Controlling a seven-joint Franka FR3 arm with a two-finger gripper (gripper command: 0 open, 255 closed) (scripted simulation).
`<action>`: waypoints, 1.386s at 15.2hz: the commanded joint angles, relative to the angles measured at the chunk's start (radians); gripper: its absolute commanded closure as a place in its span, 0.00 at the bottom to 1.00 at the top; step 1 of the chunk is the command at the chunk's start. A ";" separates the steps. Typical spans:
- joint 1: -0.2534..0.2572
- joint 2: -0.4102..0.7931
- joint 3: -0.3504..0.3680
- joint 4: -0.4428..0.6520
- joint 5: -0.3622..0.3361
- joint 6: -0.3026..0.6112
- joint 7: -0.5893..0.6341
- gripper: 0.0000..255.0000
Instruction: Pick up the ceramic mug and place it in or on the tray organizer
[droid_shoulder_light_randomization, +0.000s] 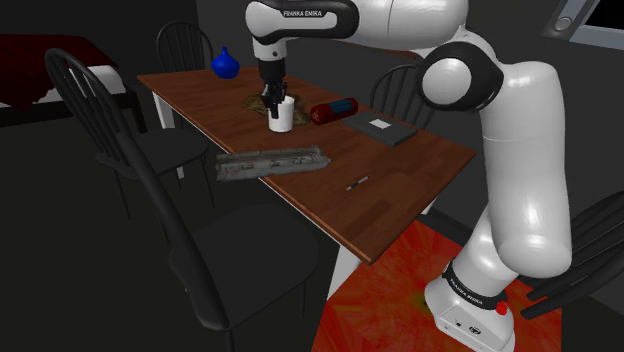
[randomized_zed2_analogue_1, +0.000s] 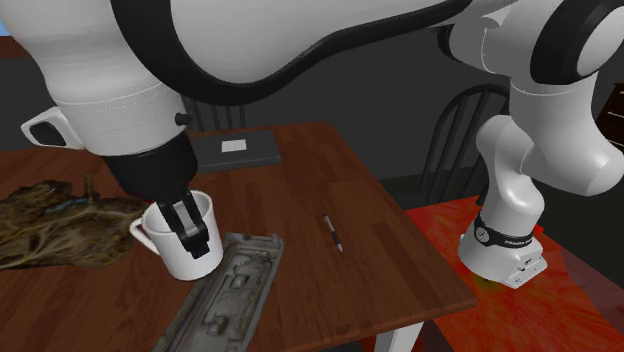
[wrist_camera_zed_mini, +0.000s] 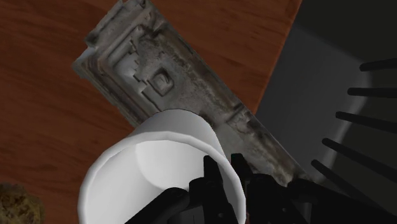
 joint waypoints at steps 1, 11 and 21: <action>0.024 0.043 0.010 0.074 0.002 -0.034 0.035 1.00; 0.028 0.030 0.011 -0.081 0.000 0.108 0.044 1.00; 0.029 0.041 0.012 -0.166 0.000 0.203 0.049 1.00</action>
